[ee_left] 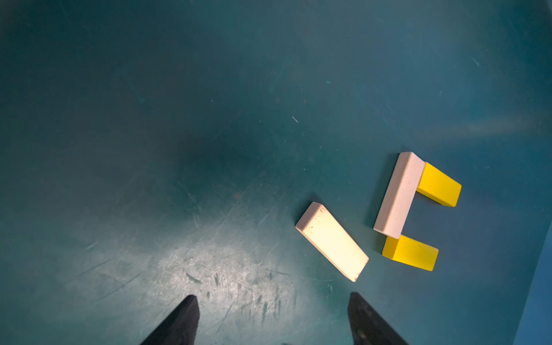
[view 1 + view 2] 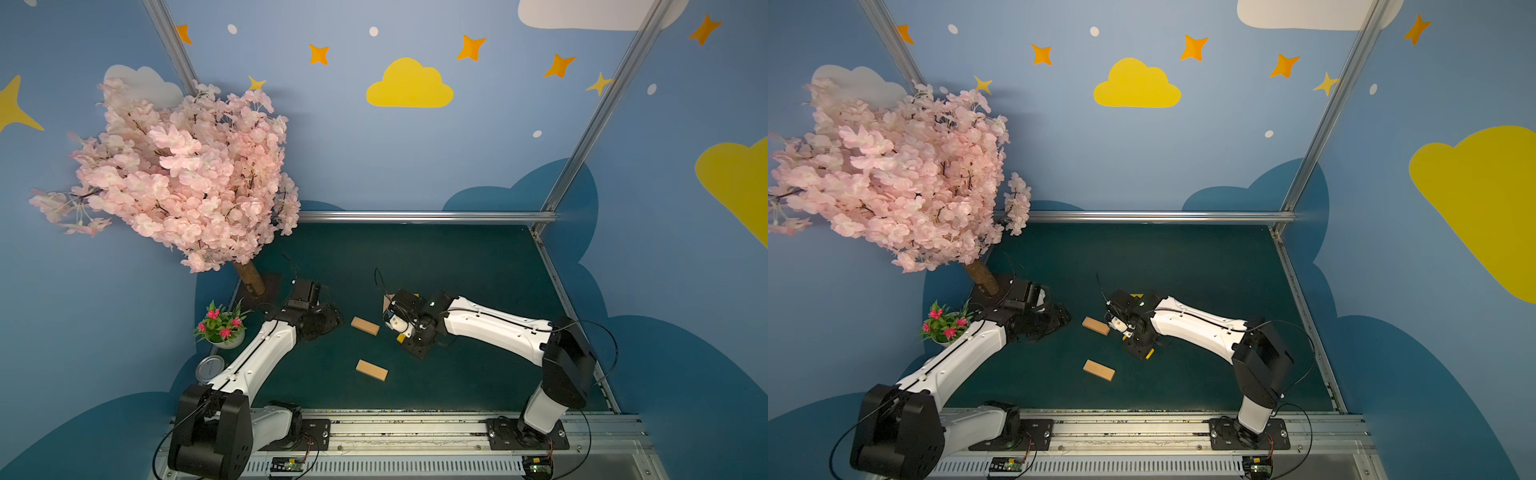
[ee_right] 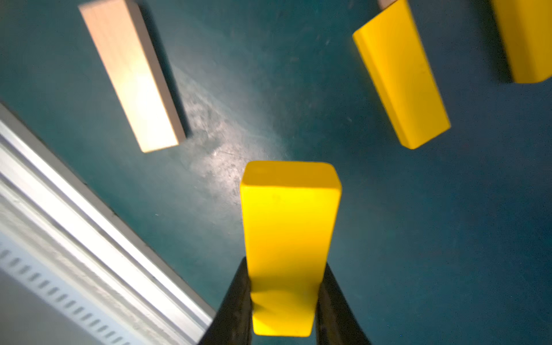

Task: Assemble the number 6 with building blocks
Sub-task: Pick up the building block from the center of the board, then assemble the building block at the center of the board.

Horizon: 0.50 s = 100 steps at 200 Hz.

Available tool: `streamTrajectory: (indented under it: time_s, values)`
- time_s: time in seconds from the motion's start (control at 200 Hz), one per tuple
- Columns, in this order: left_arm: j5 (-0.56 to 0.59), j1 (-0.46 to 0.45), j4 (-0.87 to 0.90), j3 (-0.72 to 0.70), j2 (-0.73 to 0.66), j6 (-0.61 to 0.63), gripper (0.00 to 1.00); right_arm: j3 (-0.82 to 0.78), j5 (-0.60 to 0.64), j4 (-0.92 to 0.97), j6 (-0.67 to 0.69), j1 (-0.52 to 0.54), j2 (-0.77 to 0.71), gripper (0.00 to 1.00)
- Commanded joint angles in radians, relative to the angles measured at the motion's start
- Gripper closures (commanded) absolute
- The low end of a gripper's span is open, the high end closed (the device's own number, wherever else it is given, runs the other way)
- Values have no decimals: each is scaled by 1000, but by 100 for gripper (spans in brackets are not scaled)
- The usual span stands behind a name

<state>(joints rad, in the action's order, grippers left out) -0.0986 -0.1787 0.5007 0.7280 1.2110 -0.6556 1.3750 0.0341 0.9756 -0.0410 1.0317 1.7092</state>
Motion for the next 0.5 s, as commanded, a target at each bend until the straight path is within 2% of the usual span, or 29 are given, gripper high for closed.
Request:
streamTrajectory:
  time_s: [0.0,0.255,0.496]
  values:
    - [-9,-2,-8,7,7,-8,21,16,-46,103,-162,-4,-7,100]
    - [-16,-13,-33,16,30,-36,21,37,-80,112,-416,-5,81,100]
    - [-13,-25,-41,39,51,-38,21,125,-31,128,-579,-23,189,100]
